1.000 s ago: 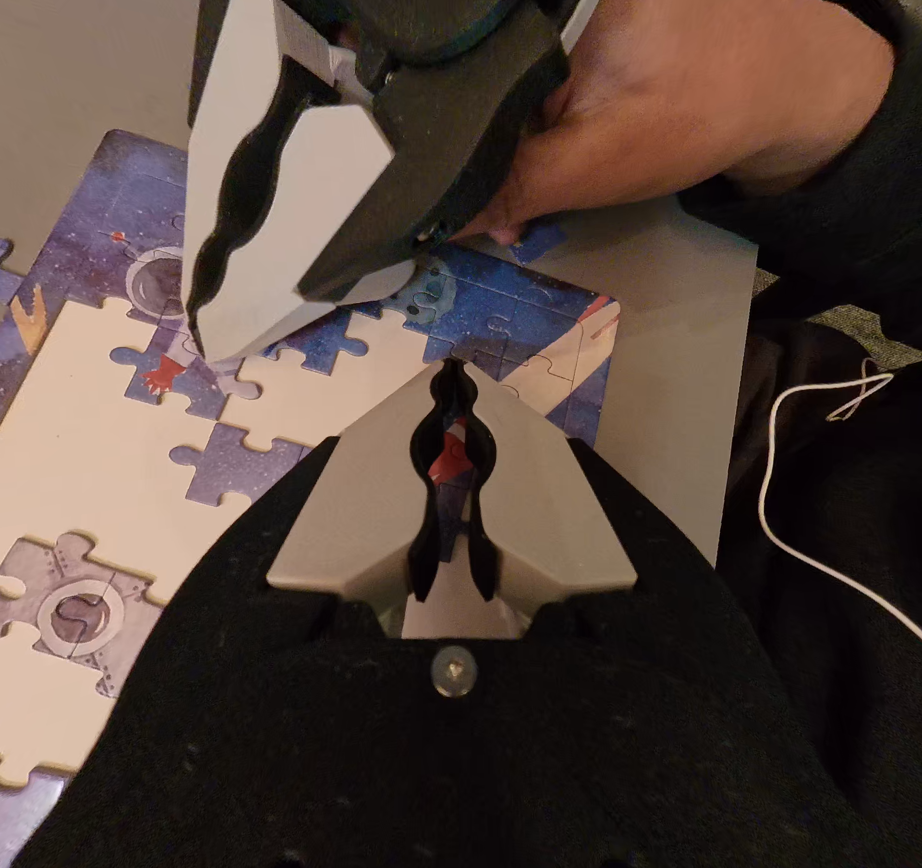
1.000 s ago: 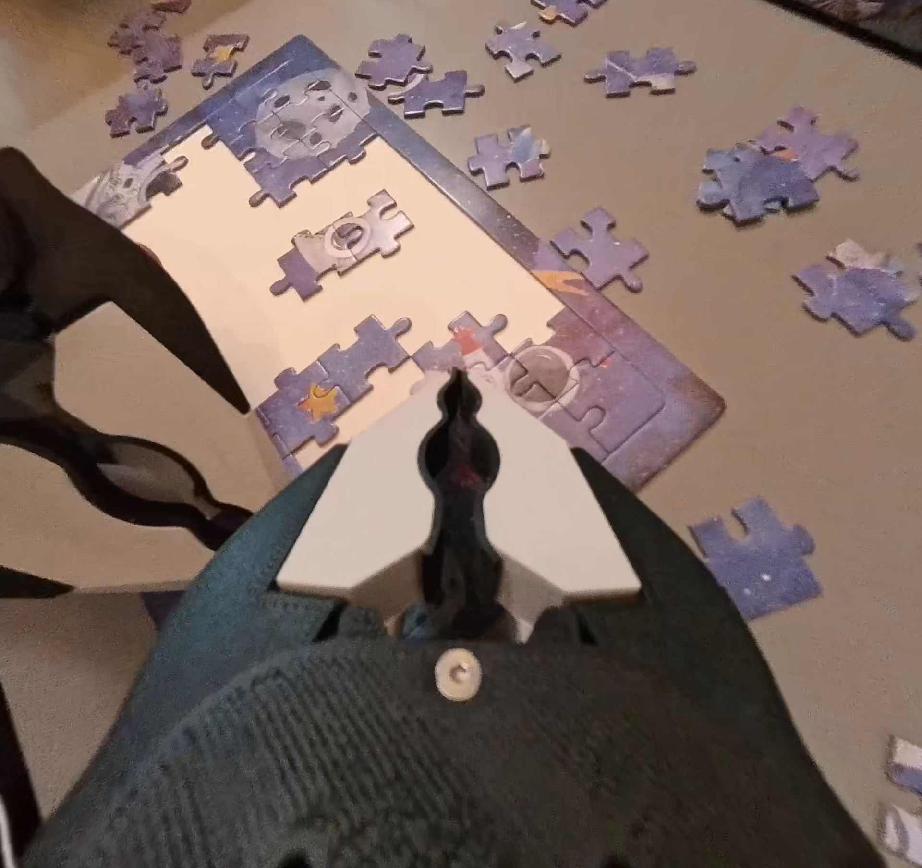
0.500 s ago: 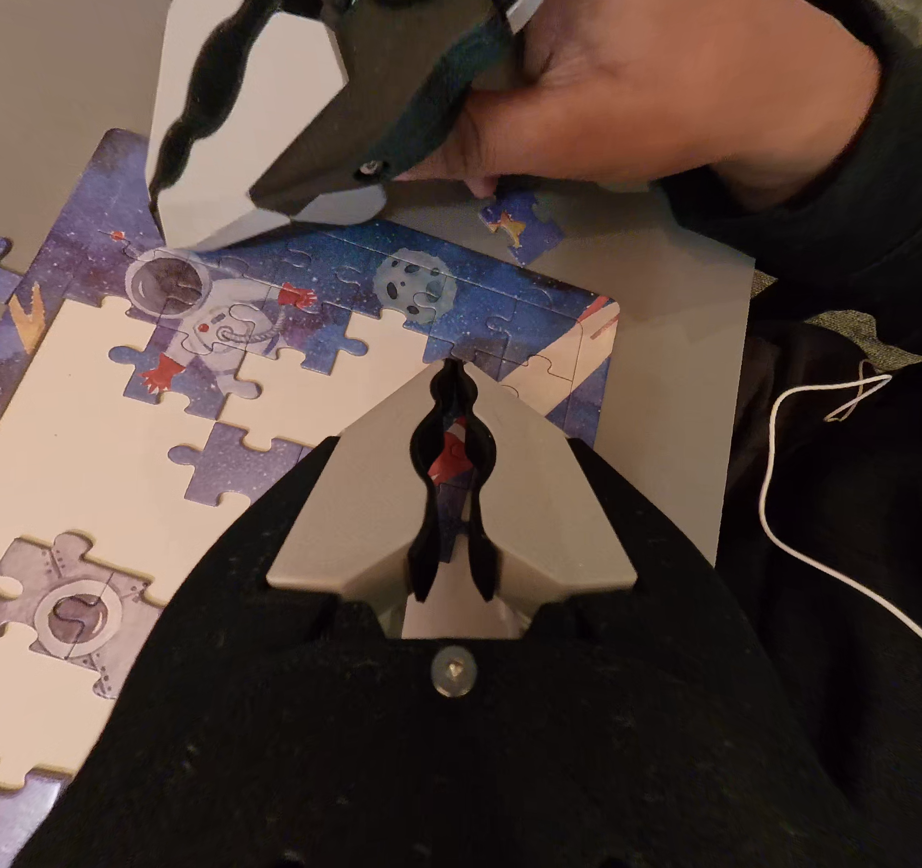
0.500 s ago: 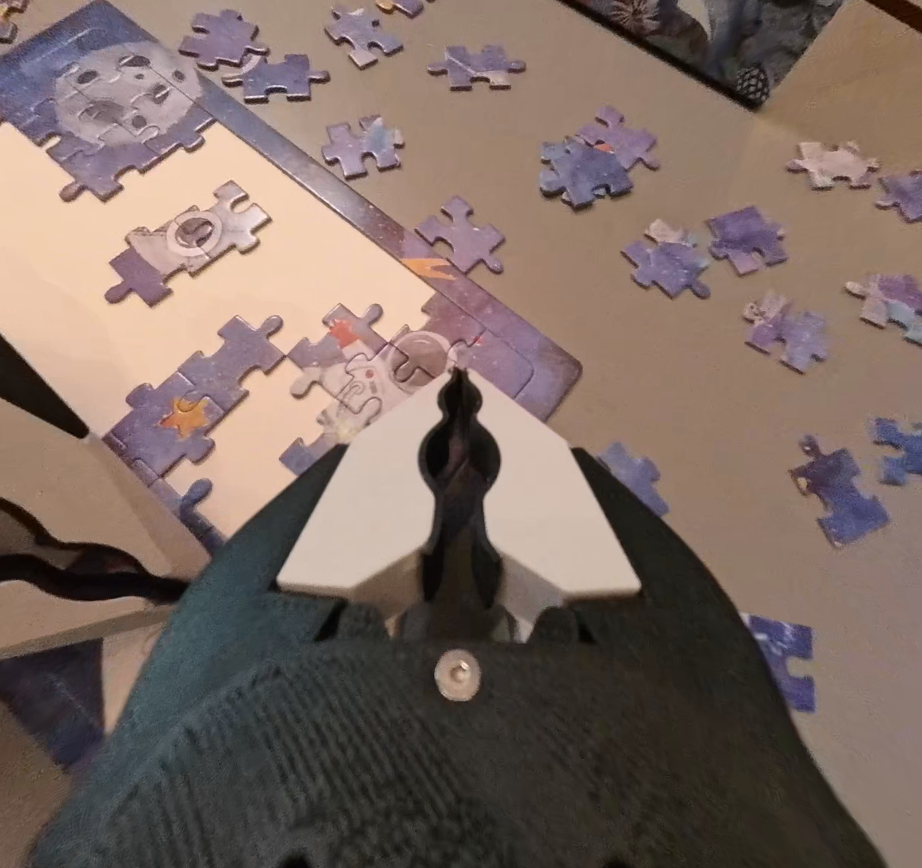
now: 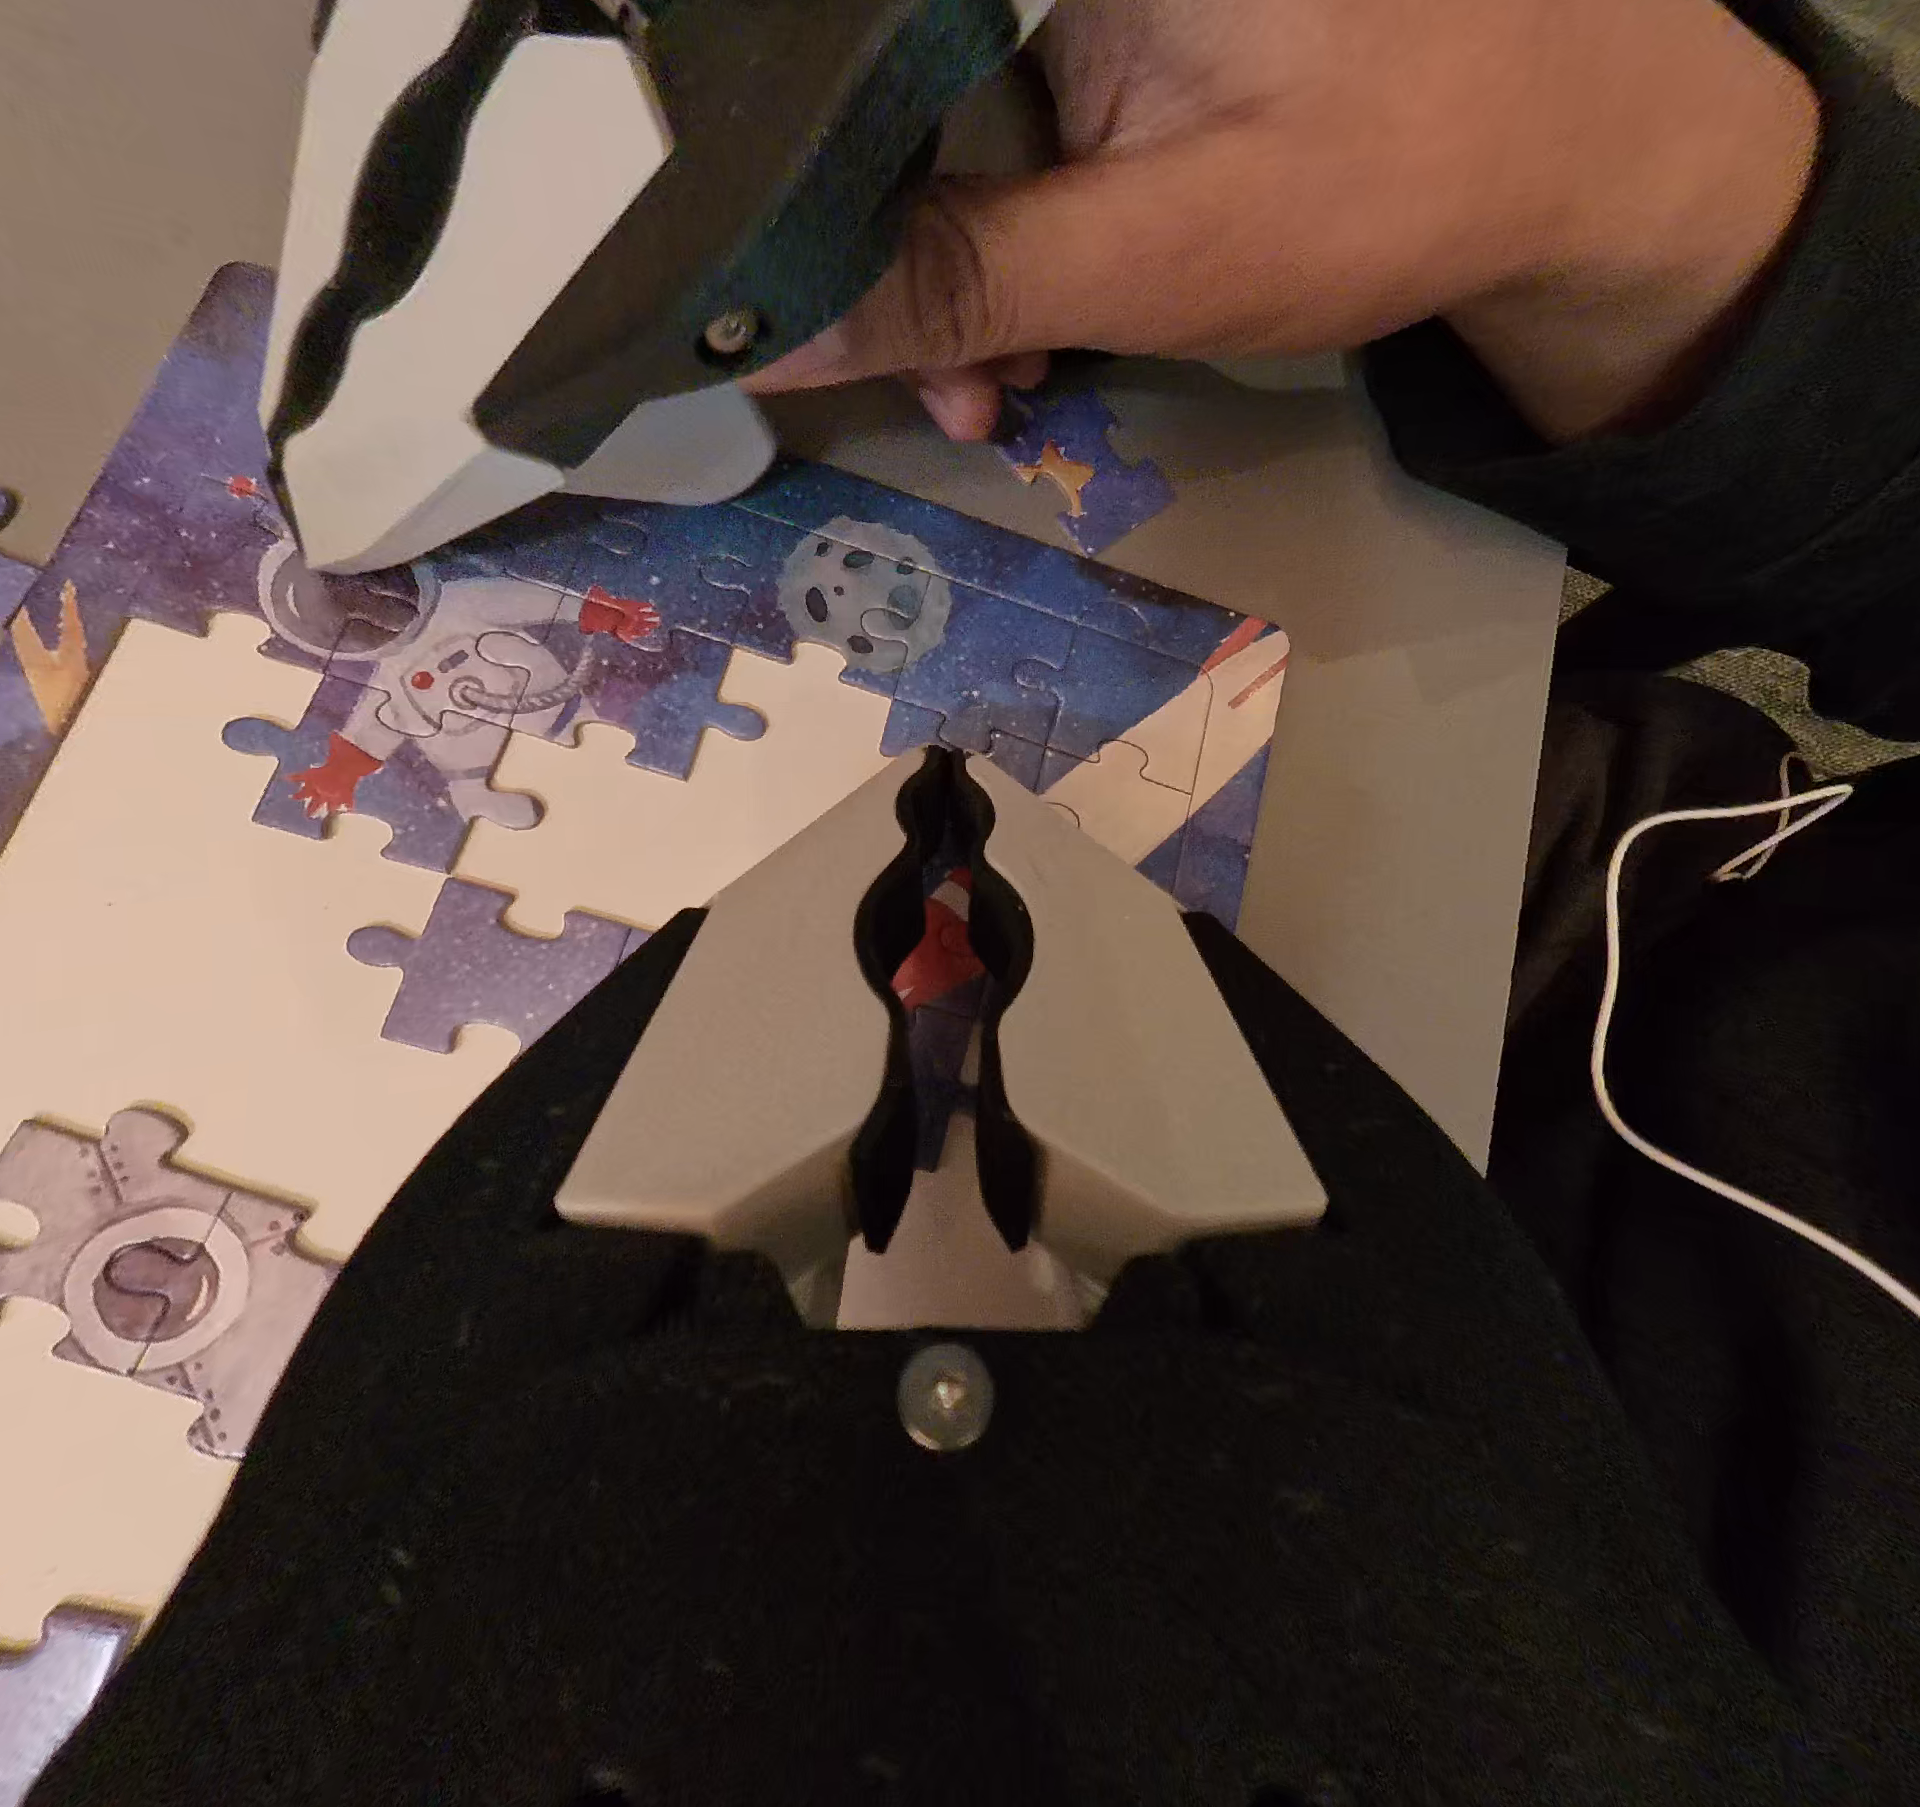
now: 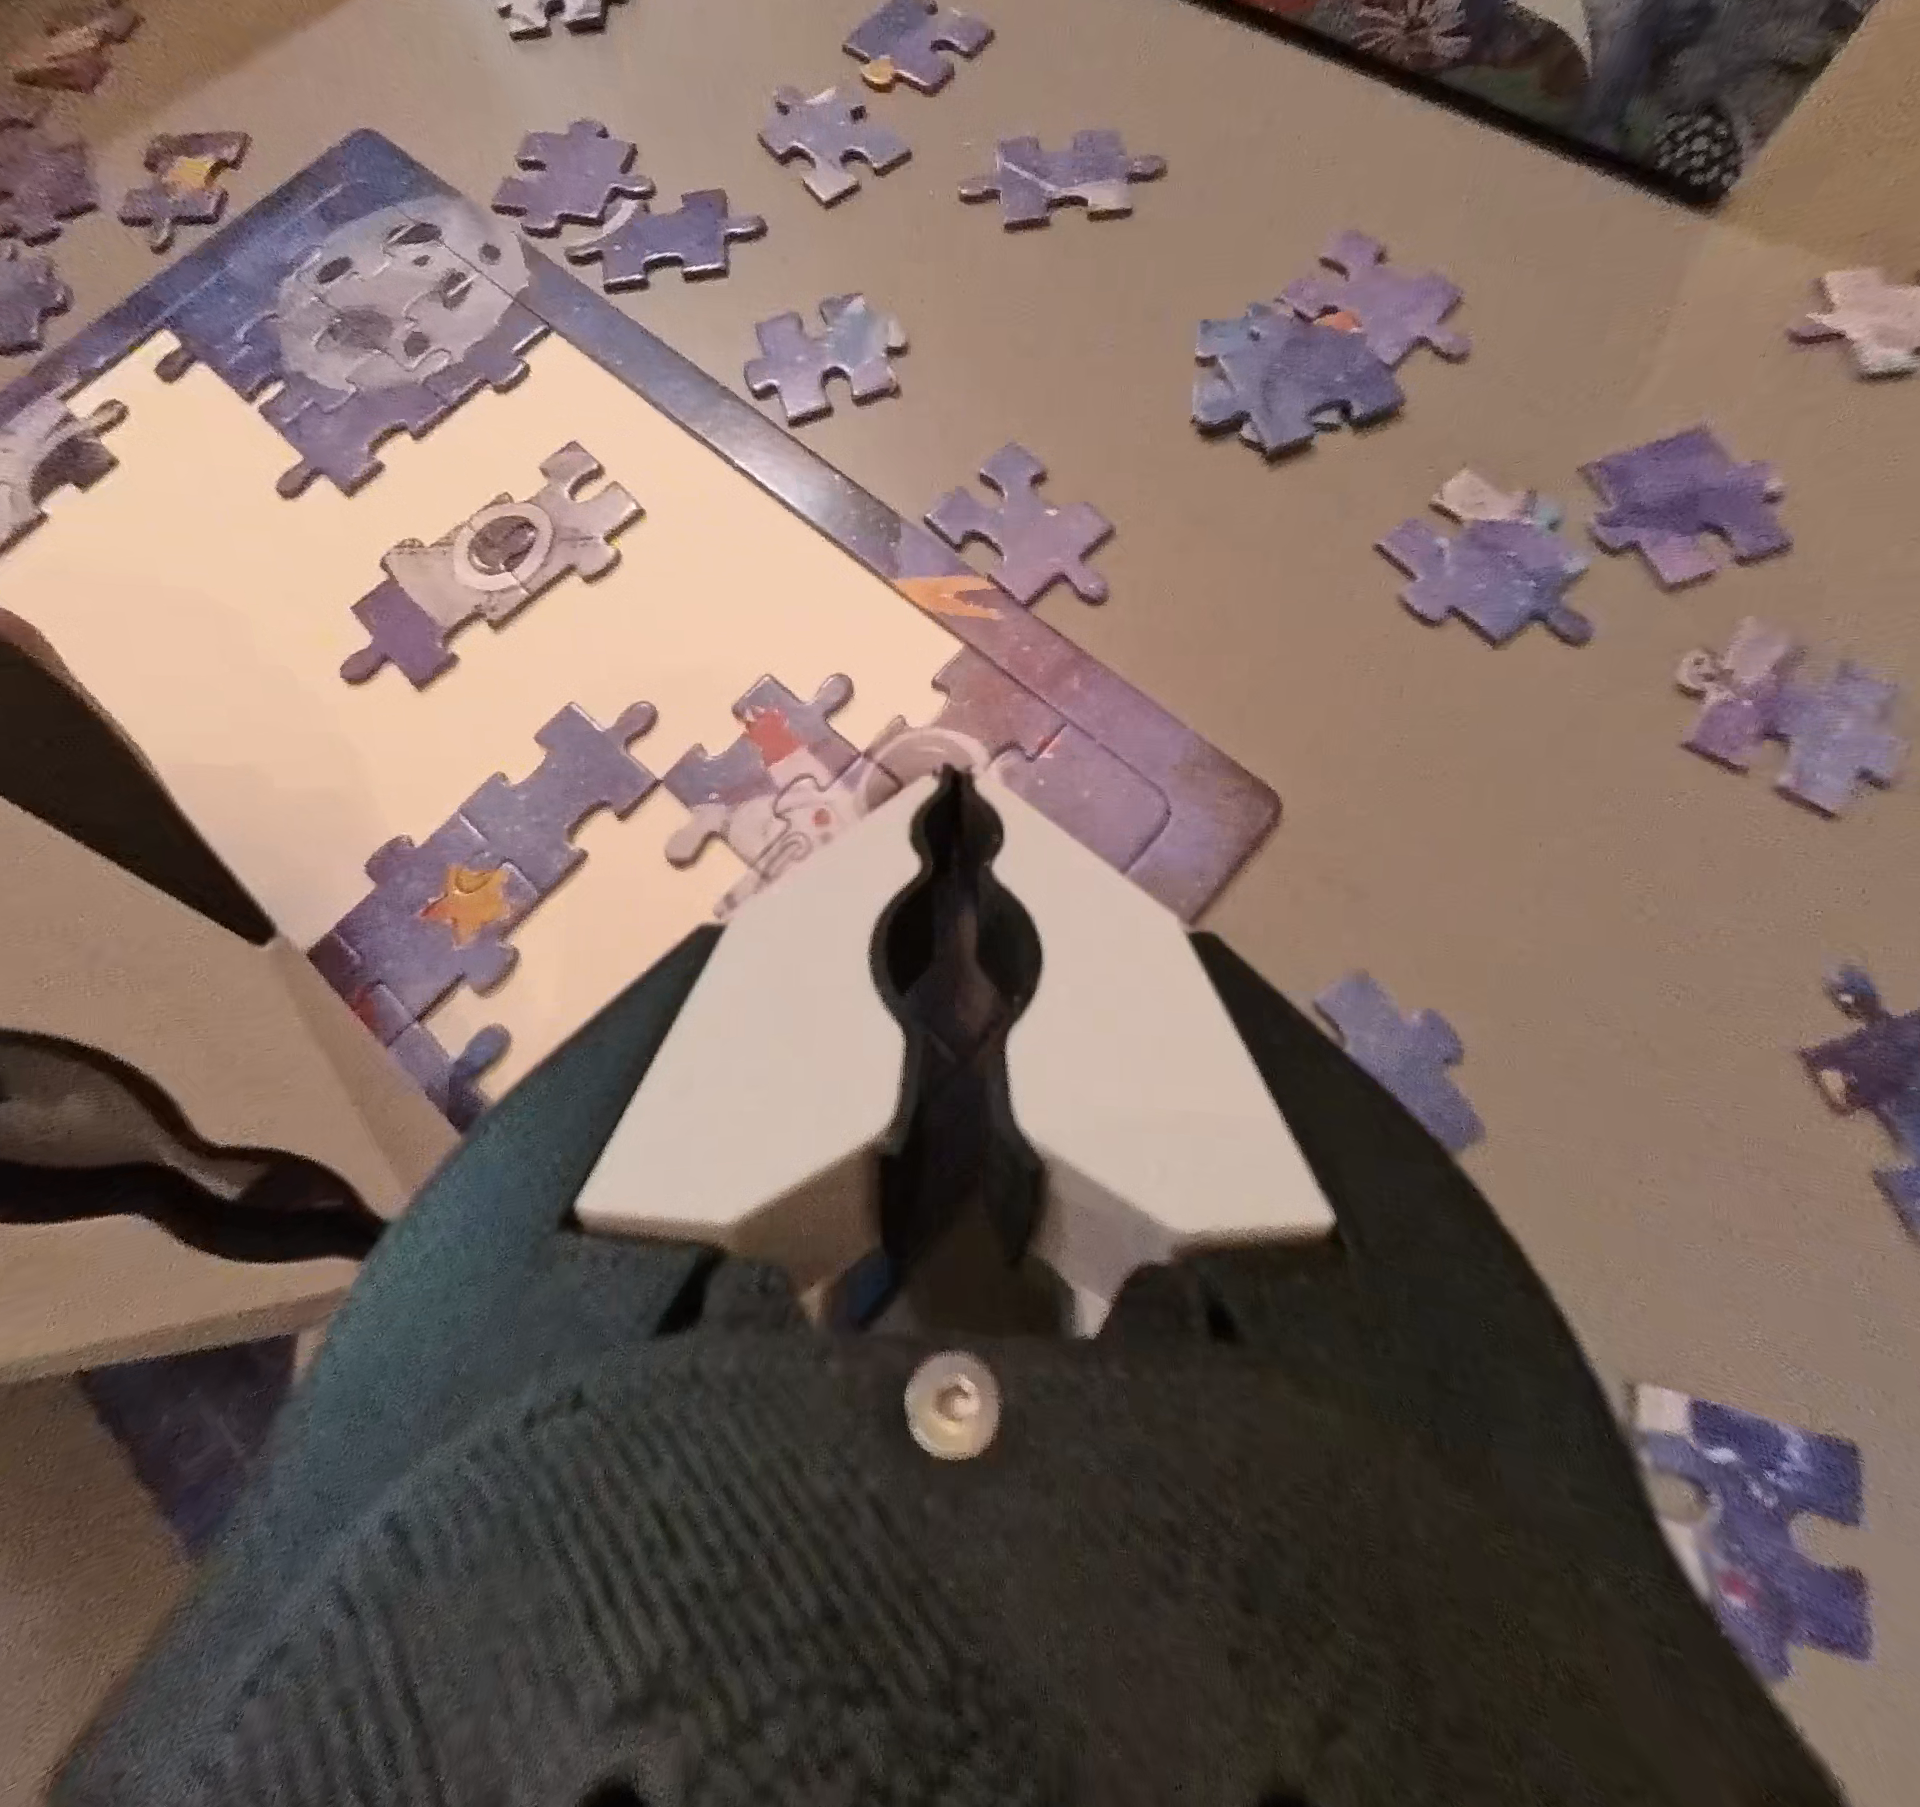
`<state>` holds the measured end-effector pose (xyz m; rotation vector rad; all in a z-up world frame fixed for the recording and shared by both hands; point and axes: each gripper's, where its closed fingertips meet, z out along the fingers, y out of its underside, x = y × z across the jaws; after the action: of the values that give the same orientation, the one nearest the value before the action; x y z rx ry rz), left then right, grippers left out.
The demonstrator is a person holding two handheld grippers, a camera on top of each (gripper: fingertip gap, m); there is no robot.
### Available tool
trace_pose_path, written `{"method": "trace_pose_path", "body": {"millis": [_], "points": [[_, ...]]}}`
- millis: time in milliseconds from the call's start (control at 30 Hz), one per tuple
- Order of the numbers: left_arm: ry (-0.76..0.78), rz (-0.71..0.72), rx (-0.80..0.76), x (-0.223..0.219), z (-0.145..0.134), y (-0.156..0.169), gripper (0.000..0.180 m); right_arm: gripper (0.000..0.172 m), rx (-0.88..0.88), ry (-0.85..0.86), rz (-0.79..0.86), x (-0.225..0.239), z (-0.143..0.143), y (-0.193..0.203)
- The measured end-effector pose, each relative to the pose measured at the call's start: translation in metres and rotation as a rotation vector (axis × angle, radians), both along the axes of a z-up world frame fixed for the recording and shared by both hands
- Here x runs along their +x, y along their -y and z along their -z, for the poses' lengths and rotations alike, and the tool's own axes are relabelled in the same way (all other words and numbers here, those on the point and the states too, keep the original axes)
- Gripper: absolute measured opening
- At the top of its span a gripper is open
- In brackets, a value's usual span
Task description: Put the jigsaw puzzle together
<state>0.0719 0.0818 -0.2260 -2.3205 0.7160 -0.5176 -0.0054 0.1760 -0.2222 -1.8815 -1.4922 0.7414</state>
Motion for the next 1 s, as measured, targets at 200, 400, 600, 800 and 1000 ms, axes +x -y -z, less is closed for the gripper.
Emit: {"method": "trace_pose_path", "body": {"millis": [200,400,600,800,1000], "points": [[-0.01,-0.002,0.002,0.0,0.0,0.0,0.0,0.0,0.126,0.029,0.089,0.009,0.0,-0.025],[-0.017,-0.006,0.009,0.0,0.0,0.0,0.0,0.0,-0.104,0.051,-0.281,0.042,0.001,0.028],[0.01,-0.004,-0.001,0.0,0.0,0.0,0.0,0.0,-0.156,0.048,-0.606,0.094,0.001,0.075],[-0.006,0.0,-0.004,0.0,0.0,0.0,0.0,0.0,0.163,-0.003,-0.427,0.078,-0.002,0.027],[-0.018,0.0,0.005,0.001,0.0,0.0,0.0,0.0,0.039,0.002,-0.538,0.09,-0.002,0.047]]}}
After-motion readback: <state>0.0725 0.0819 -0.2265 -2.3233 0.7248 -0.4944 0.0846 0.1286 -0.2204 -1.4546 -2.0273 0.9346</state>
